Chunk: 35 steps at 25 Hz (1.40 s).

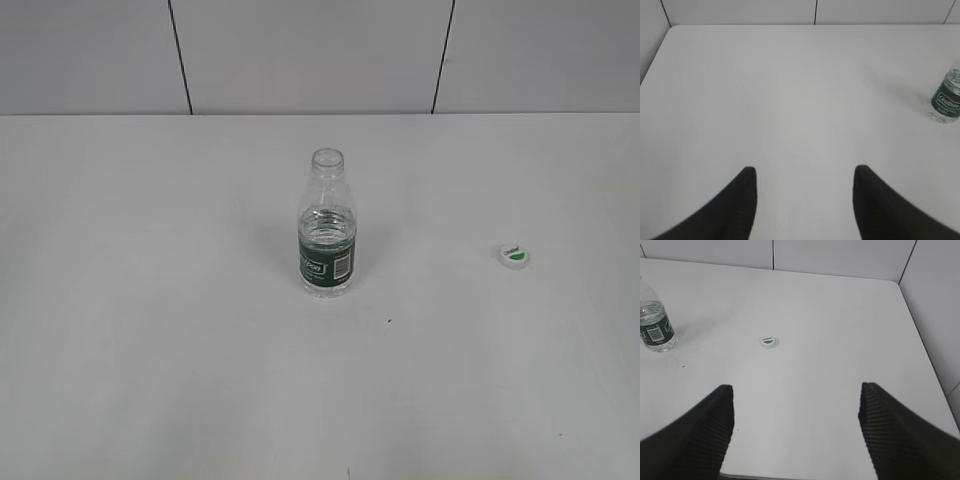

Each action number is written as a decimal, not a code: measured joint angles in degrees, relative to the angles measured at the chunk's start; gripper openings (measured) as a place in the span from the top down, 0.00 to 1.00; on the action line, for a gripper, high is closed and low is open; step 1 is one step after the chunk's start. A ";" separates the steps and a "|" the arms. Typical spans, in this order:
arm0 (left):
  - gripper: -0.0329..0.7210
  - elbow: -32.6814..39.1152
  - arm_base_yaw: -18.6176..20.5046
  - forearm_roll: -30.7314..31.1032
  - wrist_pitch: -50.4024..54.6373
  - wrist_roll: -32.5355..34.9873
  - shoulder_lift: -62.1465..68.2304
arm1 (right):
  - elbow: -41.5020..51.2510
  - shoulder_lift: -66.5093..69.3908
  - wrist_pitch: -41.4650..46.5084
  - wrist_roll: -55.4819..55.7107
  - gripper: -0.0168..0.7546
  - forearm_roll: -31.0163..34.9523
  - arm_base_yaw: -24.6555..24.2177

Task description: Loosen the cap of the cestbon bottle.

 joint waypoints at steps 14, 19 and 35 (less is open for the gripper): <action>0.45 0.00 0.00 0.06 0.00 0.00 0.00 | 9.85 0.00 -2.55 -0.91 0.21 0.91 0.00; 0.45 0.00 0.00 0.10 0.00 0.00 0.00 | 9.87 0.00 -2.82 -1.02 0.21 0.91 0.00; 0.37 0.00 0.00 0.10 0.00 0.00 0.00 | 9.87 0.00 -3.12 -1.13 0.21 0.91 0.00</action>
